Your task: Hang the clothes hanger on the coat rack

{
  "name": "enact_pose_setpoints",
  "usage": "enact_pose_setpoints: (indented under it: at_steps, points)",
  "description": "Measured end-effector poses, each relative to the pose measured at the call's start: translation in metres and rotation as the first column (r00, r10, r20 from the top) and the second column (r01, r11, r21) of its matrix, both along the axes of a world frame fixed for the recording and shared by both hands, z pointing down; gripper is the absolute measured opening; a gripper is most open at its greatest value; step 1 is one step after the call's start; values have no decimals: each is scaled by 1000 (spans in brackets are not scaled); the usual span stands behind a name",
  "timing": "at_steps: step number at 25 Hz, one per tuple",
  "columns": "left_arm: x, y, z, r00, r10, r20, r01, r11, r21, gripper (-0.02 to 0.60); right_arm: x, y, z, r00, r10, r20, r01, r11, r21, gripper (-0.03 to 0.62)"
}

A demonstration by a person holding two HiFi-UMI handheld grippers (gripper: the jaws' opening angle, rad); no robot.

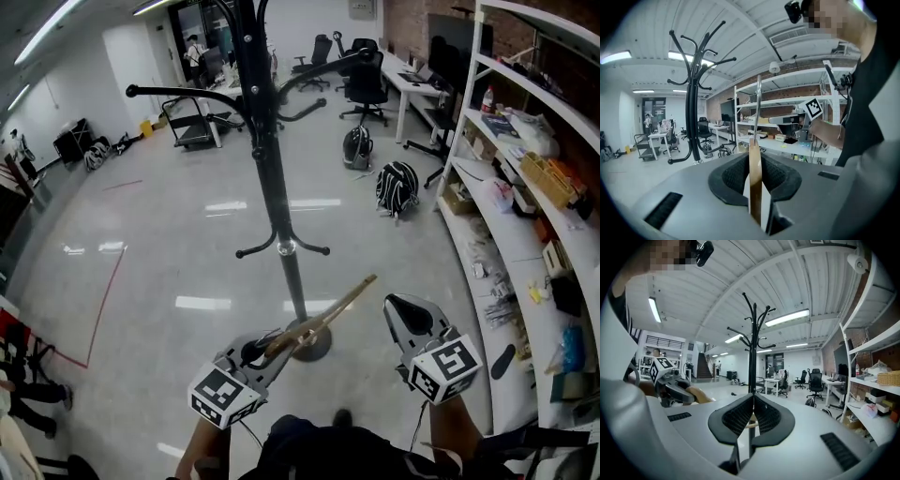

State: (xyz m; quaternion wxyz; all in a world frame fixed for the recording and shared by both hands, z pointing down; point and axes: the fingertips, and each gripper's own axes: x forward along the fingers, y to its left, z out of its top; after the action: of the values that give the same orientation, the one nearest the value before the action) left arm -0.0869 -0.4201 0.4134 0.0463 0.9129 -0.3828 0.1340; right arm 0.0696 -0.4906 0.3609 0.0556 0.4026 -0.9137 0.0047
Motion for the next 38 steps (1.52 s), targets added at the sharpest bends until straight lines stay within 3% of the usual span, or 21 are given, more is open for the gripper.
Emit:
enact_pose_setpoints:
  at_steps: [5,17,25,38]
  points:
    - [3,-51,23,999,-25,34,27,999,-47,52,-9,-44,10,999,-36,18,36,999,-23,9]
    - [-9,-152,92,999,-27,34,32,985,-168,52,-32,-121,43,999,29,-35,-33,994,-107,9]
    - [-10,-198,148,997,-74,32,80,963,-259,52,-31,-144,57,997,54,-57,-62,989,-134,9]
    - [-11,-246,186,987,-146,62,158,943,-292,52,-49,-158,98,996,30,-82,-47,975,-217,9]
